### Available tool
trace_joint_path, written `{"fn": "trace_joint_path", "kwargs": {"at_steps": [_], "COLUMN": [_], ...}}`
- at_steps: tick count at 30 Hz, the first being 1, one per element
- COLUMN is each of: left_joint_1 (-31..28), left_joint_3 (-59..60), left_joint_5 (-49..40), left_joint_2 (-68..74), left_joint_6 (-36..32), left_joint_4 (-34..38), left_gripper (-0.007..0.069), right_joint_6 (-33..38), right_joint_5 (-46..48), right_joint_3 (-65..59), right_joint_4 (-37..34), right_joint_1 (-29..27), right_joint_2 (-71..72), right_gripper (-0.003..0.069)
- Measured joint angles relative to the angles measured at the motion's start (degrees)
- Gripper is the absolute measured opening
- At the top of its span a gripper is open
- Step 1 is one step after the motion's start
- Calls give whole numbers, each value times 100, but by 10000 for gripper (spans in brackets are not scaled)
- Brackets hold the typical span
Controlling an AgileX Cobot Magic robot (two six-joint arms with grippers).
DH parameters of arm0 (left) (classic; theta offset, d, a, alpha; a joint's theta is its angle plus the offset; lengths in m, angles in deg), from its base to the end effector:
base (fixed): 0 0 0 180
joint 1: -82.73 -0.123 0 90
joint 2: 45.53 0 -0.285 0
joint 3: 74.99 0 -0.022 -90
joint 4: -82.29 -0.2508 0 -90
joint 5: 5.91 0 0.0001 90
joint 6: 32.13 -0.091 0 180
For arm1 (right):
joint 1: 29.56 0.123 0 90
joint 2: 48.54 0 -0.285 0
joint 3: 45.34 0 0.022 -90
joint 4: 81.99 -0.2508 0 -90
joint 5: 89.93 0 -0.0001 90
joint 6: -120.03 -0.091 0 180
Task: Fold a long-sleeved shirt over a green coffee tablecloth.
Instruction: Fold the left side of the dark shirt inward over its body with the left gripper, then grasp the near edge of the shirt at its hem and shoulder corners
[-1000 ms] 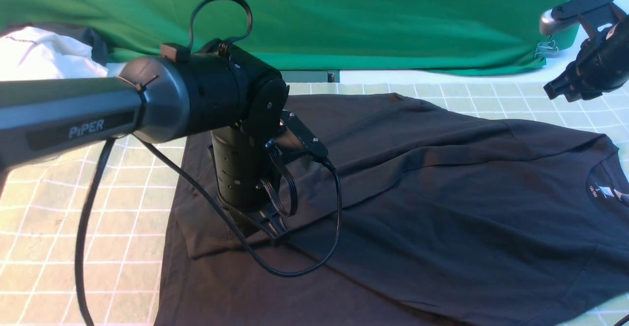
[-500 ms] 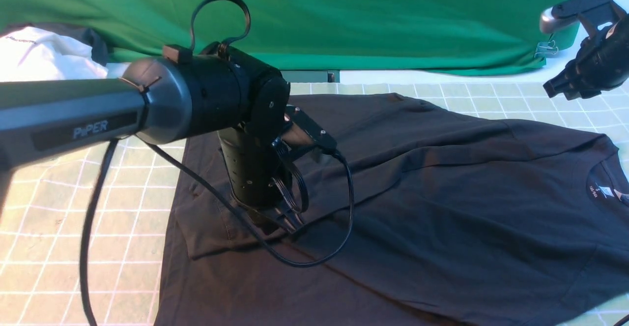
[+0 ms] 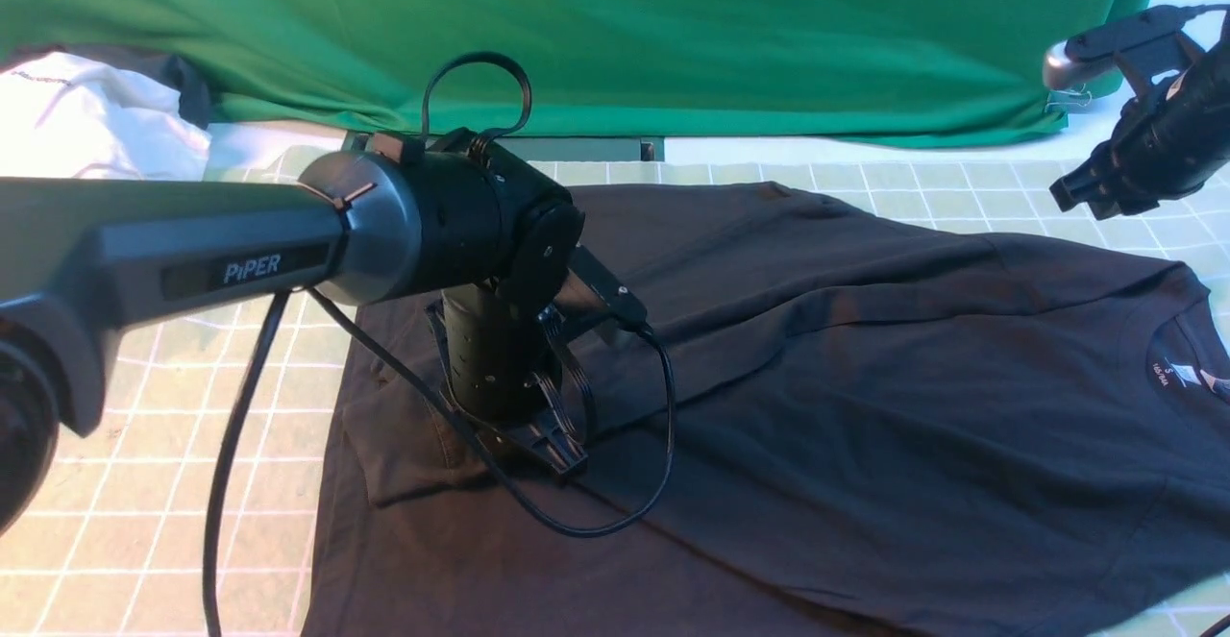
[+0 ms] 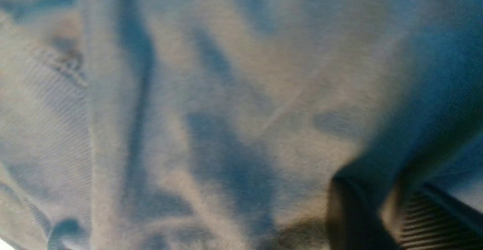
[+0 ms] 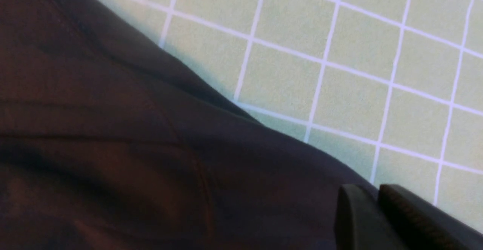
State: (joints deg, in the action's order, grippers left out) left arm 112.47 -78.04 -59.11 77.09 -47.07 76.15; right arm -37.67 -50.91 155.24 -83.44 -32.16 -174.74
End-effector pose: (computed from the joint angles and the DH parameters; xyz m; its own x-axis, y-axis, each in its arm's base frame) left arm 0.3461 -0.1888 0.1685 -0.6612 0.7442 -0.0947 0.7343 0.6678 0.1216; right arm 0.4680 -0.0198 0.2324 -0.7727 -0.3264 -0.5445 -0.2605 0.9452 -0.1970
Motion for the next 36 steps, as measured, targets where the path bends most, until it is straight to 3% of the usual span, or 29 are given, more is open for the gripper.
{"fn": "trace_joint_path", "kwargs": {"at_steps": [2, 5, 23, 29, 33, 36], "left_joint_1": [0, 0, 0, 0, -74, -252], "left_joint_3": [0, 0, 0, 0, -98, -136], "left_joint_5": [-66, -211, -621, -774, -736, -603], "left_joint_2": [-7, -99, -507, -418, -635, -960], "left_joint_6": [36, 88, -145, -76, 317, 488], "left_joint_4": [0, 0, 352, 544, 314, 263], "left_gripper": [-6, -34, -34, 78, 236, 328], "right_joint_6": [0, 0, -35, -212, -290, -294], "right_joint_5": [0, 0, 0, 74, 152, 210], "right_joint_3": [0, 0, 0, 0, 0, 0], "right_joint_4": [0, -6, -11, -11, -16, -12], "right_joint_1": [0, 0, 0, 0, 0, 0], "right_joint_2": [0, 0, -2, -2, -2, 17], "right_gripper": [124, 131, 147, 224, 335, 371]}}
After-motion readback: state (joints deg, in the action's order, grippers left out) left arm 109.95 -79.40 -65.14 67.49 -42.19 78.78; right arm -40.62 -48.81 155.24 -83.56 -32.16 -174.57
